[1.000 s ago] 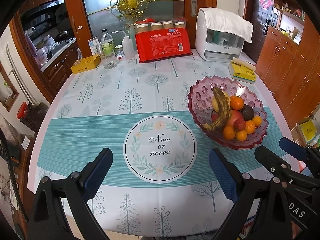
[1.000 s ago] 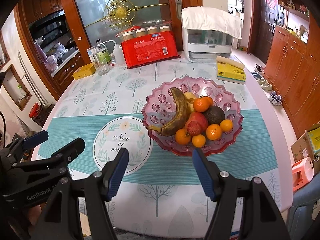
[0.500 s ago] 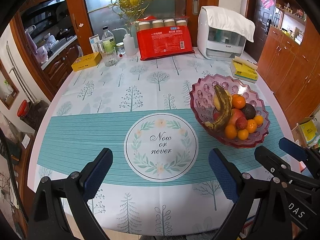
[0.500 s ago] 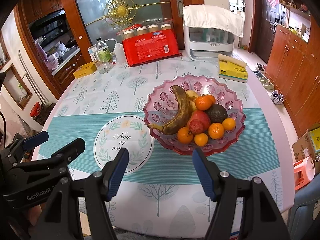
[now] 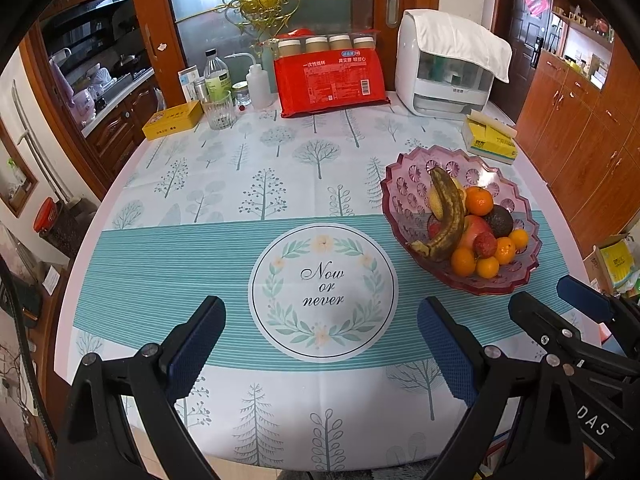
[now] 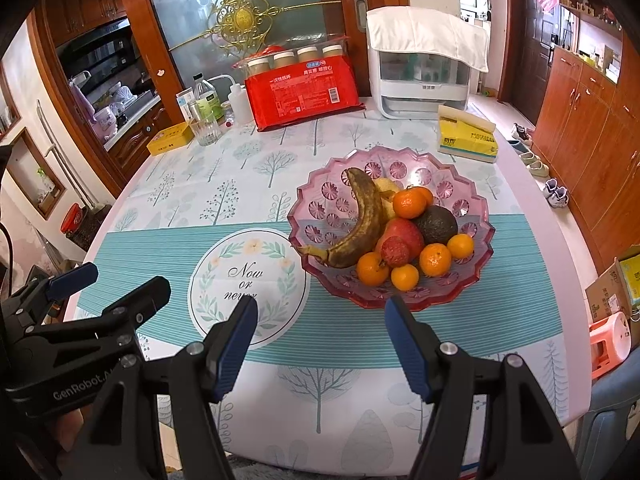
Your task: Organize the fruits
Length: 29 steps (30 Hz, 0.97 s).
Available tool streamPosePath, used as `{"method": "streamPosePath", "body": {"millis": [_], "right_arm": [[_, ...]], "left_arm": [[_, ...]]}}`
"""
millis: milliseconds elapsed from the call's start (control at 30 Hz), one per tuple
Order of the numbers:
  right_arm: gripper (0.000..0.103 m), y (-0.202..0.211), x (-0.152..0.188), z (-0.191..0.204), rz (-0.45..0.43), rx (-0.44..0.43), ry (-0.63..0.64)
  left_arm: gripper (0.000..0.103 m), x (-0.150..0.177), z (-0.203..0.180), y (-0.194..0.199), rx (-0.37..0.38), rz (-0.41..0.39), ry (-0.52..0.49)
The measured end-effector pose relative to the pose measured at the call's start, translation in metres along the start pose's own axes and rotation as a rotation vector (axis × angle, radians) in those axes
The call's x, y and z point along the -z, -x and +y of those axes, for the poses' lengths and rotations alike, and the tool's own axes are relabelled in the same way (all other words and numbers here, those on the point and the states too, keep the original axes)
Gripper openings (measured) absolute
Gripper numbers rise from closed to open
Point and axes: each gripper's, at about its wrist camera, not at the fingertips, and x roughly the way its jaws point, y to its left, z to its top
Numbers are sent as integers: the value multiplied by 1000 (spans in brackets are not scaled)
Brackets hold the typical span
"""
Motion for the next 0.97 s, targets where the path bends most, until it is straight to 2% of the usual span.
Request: {"method": "streamPosePath", "body": {"millis": [967], "right_arm": [[67, -10, 2, 1, 14, -4, -8]], "left_arm": [[96, 0, 0, -5, -2, 8, -1]]}}
